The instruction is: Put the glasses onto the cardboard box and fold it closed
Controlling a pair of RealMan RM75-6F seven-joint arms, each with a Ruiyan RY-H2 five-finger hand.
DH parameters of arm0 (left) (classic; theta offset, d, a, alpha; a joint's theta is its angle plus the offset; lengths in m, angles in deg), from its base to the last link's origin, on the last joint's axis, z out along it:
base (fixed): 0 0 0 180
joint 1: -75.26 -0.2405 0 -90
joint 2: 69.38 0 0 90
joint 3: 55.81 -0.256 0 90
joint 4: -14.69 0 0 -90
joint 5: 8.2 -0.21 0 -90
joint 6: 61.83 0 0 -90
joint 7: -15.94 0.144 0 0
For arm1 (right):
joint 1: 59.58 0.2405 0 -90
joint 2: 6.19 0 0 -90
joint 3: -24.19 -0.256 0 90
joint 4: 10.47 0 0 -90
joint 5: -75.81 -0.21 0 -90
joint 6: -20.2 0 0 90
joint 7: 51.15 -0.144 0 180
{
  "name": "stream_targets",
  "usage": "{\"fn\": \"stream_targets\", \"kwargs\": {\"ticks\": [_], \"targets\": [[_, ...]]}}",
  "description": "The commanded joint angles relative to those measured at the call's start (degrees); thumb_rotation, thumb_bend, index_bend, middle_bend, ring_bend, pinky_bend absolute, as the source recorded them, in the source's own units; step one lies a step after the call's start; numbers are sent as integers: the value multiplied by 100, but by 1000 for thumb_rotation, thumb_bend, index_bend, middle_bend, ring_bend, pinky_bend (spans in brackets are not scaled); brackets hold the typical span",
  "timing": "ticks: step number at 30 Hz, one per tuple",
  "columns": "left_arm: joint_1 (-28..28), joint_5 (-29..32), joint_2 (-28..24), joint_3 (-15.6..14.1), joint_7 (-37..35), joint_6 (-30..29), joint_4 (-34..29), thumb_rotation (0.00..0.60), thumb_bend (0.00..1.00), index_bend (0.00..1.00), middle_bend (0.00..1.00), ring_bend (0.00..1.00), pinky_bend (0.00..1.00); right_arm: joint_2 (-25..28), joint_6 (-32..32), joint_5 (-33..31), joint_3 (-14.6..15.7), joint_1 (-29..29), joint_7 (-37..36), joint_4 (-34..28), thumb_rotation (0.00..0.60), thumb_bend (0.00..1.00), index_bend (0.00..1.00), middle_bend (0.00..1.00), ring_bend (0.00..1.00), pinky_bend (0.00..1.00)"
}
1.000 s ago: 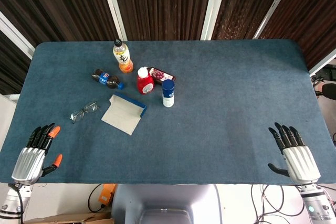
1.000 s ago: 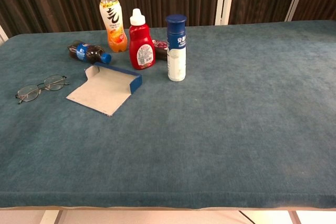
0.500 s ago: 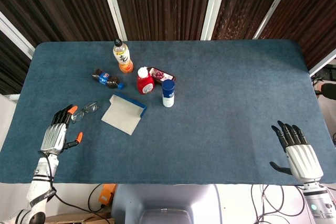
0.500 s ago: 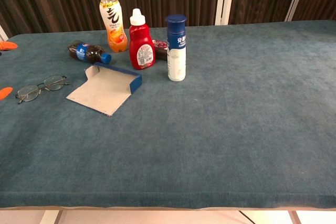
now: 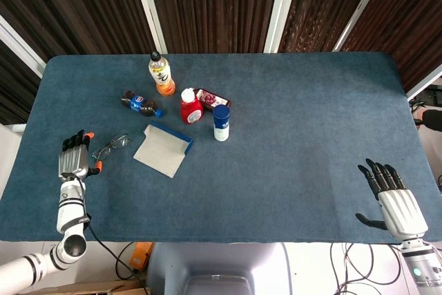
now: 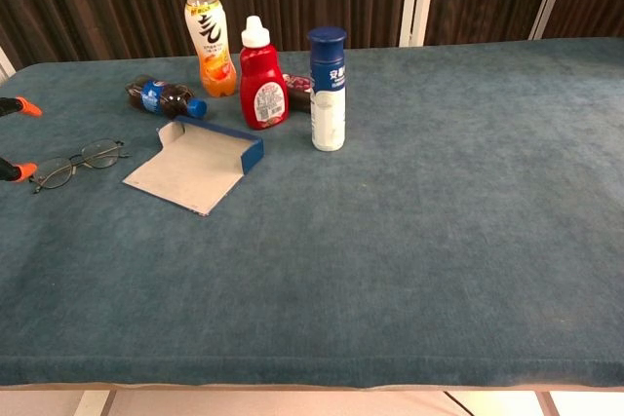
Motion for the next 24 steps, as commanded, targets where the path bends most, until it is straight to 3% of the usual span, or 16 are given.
{"fn": "stream_targets", "kwargs": {"ticks": [1, 14, 24], "targets": [[483, 827, 257, 157, 681, 141, 439, 600, 341, 164, 0, 0, 19, 36, -17, 38, 17, -4, -68, -5, 600, 252, 0, 0, 0, 0], [865, 1621, 435, 168, 984, 454, 1029, 600, 352, 186, 0, 0, 9, 82, 3, 56, 32, 7, -175, -8, 600, 252, 0, 0, 0, 0], [1039, 1764, 539, 39, 1086, 541, 1076, 600, 379, 217, 0, 0, 3, 108, 31, 89, 61, 17, -211, -16, 600, 251, 0, 0, 0, 0]]}}
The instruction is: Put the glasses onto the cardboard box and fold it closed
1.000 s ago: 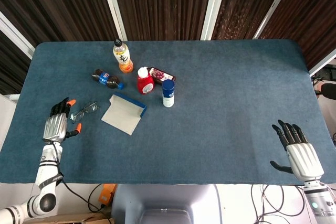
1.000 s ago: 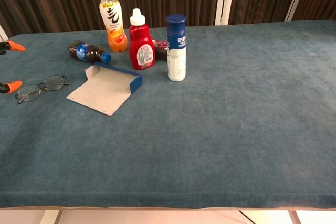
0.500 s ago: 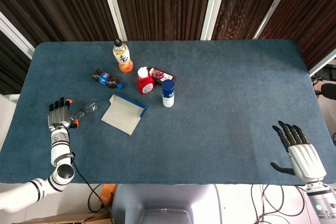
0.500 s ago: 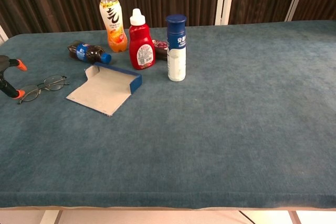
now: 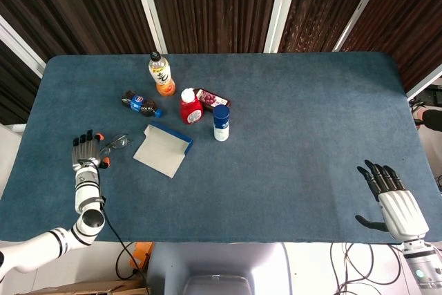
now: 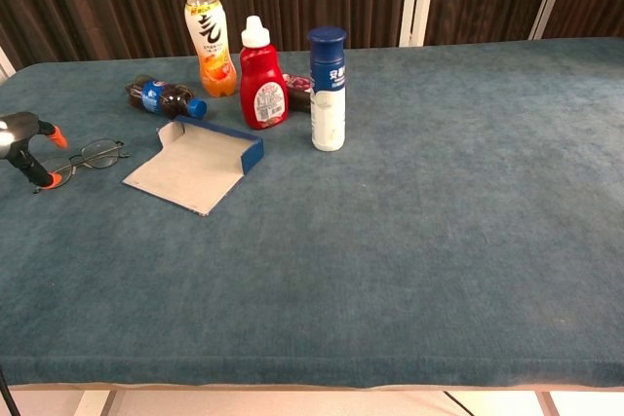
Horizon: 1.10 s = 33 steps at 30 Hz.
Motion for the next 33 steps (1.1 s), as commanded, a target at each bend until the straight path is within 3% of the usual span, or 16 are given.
{"fn": "stream_targets", "kwargs": {"ticks": [1, 10, 23, 27, 33], "targets": [[16, -21, 14, -30, -19, 5, -12, 600, 379, 217, 0, 0, 3, 0, 3, -9, -3, 1, 0, 1, 600, 252, 0, 0, 0, 0], [-51, -207, -166, -250, -133, 68, -347, 600, 385, 265, 0, 0, 3, 29, 2, -24, -7, 0, -51, -8, 600, 252, 0, 0, 0, 0], [-378, -800, -991, -816, -452, 200, -1554, 600, 385, 329, 0, 0, 0, 36, 45, 17, 38, 7, -12, -37, 600, 252, 0, 0, 0, 0], [-504, -1072, -1045, -771, -927, 132, -1680, 600, 365, 334, 0, 0, 0, 11, 62, 20, 47, 11, 49, -39, 600, 252, 0, 0, 0, 0], [-500, -1213, -792, -606, -1517, 195, -1345, 600, 346, 360, 0, 0, 3, -3, 82, 56, 74, 18, 100, -53, 600, 252, 0, 0, 0, 0]]}}
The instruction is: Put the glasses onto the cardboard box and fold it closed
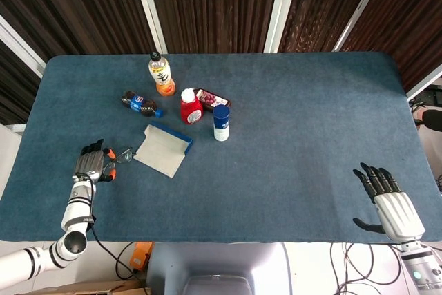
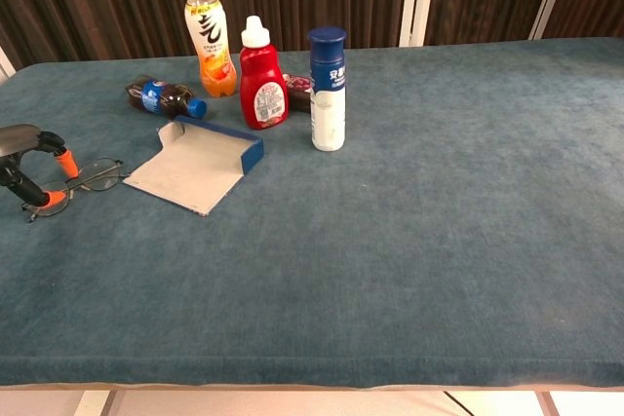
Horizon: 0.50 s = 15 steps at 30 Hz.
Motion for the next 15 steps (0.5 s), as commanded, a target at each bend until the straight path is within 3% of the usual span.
{"fn": "stream_targets", "kwargs": {"ticks": [1, 15], "targets": [[32, -3, 174, 81, -147, 13, 225, 600, 344, 359, 0, 0, 3, 0, 6, -7, -1, 2, 2, 1, 600, 252, 0, 0, 0, 0], [346, 273, 844, 192, 157, -479, 864, 600, 326, 400, 0, 0, 10, 82, -7, -17, -15, 11, -170, 6, 600, 252, 0, 0, 0, 0]]}}
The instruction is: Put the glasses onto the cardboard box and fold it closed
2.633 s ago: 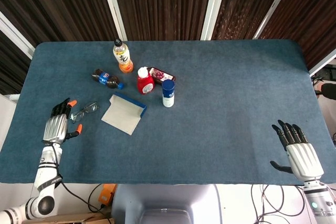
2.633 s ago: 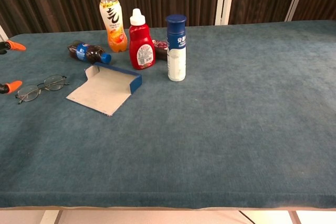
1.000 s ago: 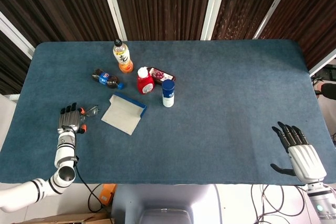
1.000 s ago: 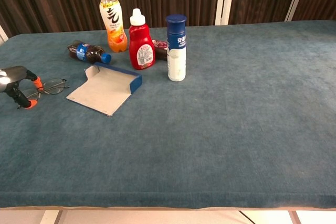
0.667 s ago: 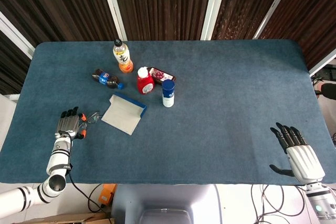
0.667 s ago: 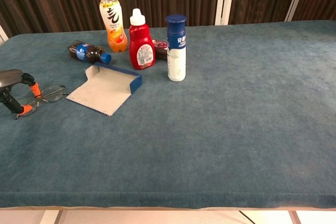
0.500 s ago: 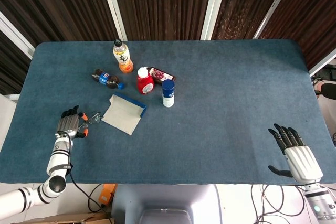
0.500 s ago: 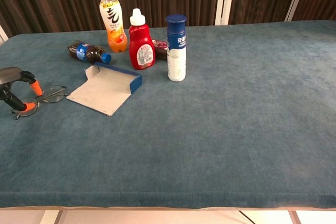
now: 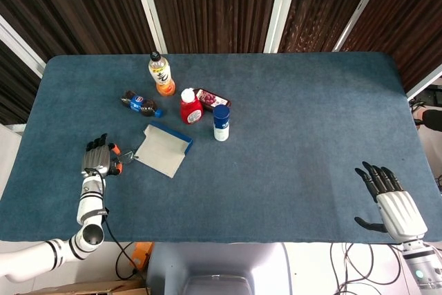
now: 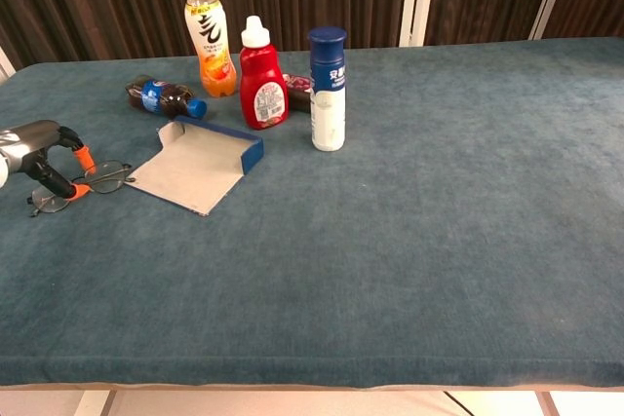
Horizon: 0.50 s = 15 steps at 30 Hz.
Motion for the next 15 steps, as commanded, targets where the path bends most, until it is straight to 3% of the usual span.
{"fn": "stream_targets", "kwargs": {"ticks": [1, 7, 15], "targets": [[36, -27, 95, 15, 47, -122, 103, 600, 326, 397, 0, 0, 11, 14, -23, 8, -1, -6, -30, -1, 600, 252, 0, 0, 0, 0], [37, 85, 123, -2, 199, -113, 199, 600, 340, 428, 0, 0, 15, 20, -28, 9, 0, -9, -44, 3, 600, 252, 0, 0, 0, 0], [72, 170, 203, -14, 399, -111, 341, 600, 437, 523, 12, 0, 16, 10, -15, 10, 5, -5, -15, 1, 600, 252, 0, 0, 0, 0]]}}
